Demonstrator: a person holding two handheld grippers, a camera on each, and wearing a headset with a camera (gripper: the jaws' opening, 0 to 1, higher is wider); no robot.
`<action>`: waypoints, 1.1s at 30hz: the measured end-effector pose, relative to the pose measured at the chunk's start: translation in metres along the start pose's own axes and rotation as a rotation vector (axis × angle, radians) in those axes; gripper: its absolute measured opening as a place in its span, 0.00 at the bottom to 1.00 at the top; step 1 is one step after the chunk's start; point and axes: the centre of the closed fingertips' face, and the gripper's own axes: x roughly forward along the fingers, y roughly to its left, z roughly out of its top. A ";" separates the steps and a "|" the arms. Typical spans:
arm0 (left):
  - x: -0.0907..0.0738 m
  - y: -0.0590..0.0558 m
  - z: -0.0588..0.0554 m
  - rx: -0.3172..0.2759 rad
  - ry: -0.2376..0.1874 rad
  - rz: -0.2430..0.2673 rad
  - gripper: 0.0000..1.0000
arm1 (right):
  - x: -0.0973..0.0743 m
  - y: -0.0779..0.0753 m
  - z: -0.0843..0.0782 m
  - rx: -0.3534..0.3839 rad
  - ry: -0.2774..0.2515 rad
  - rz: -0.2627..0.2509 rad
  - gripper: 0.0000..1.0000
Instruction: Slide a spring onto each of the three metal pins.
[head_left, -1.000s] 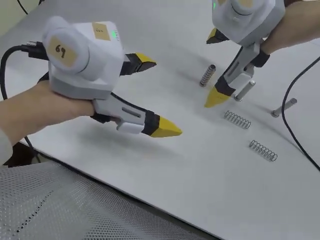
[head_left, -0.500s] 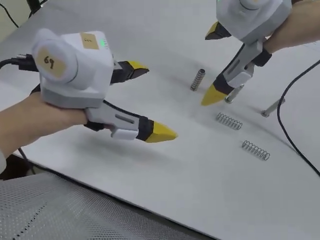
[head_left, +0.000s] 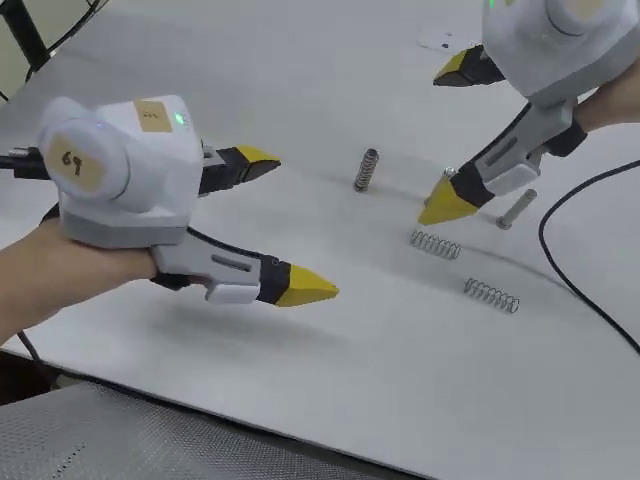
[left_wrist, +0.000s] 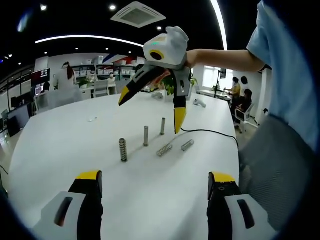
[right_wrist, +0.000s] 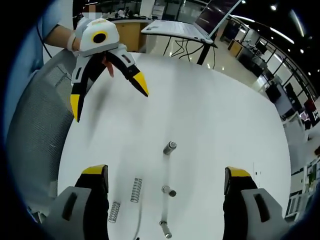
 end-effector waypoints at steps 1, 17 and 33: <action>0.000 0.000 0.000 0.002 0.002 -0.003 0.84 | -0.005 0.001 -0.003 0.023 -0.013 -0.009 0.95; 0.014 -0.010 0.010 0.023 0.008 -0.061 0.83 | -0.052 0.018 -0.054 0.217 -0.080 -0.110 0.94; 0.024 -0.012 0.015 0.043 0.015 -0.100 0.83 | -0.071 0.048 -0.092 0.363 -0.099 -0.171 0.93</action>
